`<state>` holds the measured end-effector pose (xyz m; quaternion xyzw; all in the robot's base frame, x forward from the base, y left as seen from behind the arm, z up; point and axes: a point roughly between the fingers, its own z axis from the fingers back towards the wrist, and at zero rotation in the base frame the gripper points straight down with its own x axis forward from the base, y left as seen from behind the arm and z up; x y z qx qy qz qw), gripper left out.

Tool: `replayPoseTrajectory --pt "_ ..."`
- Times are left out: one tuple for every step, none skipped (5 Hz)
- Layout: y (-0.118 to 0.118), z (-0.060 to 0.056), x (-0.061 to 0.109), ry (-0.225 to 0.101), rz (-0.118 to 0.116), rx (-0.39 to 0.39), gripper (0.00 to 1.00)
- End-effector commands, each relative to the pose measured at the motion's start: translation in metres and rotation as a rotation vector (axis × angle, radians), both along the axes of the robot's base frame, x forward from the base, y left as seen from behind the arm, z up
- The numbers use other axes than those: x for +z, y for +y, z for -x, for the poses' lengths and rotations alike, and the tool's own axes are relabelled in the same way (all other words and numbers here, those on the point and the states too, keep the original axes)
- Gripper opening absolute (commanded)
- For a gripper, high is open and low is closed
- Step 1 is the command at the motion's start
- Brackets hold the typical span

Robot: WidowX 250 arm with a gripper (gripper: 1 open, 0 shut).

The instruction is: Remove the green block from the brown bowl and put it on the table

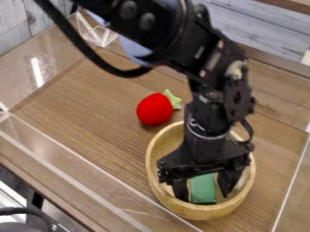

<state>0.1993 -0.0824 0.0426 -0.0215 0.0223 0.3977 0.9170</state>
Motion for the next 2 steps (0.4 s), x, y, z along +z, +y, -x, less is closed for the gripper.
replayPoseTrajectory --pt "0.0123 -0.0024 0.0083 -0.026 0.021 -0.026 1.0" --pt "0.0184 -0.0097 0.0076 -0.015 0.03 -0.058 1.0"
